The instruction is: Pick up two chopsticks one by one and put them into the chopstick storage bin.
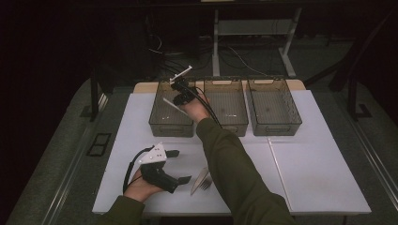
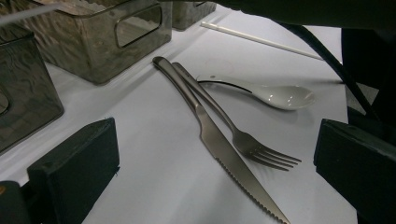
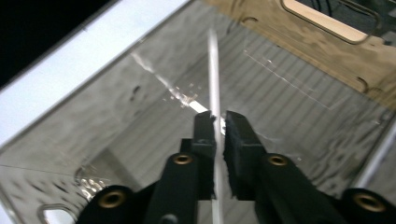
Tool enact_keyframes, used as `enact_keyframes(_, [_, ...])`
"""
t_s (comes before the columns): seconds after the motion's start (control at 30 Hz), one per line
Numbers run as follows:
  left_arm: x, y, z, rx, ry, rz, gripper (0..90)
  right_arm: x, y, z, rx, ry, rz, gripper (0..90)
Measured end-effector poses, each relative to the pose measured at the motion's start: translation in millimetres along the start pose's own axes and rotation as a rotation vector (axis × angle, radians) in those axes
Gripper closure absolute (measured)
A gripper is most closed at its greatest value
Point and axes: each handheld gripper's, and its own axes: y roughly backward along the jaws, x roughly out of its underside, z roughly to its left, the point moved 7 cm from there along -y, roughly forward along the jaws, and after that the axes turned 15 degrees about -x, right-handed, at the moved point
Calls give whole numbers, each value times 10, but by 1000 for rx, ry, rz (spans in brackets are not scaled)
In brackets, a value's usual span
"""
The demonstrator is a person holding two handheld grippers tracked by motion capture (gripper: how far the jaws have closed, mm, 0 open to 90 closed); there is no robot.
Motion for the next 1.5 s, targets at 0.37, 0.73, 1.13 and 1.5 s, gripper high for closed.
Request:
enact_keyframes(0.37, [1, -2, -2, 1, 0, 0, 0, -23, 168, 29, -39, 9, -32, 635])
enact_keyframes(0.73, [8, -1, 3, -4, -4, 5, 0, 171, 415, 171, -139, 87, -3, 863])
enact_keyframes(1.13, [16, -12, 5, -13, -3, 9, 0, 644, 750, 336, -181, 153, 30, 897])
enact_keyframes(1.5, [25, -16, 2, -13, -8, 17, 0, 802, 710, 273, -161, 155, 63, 896])
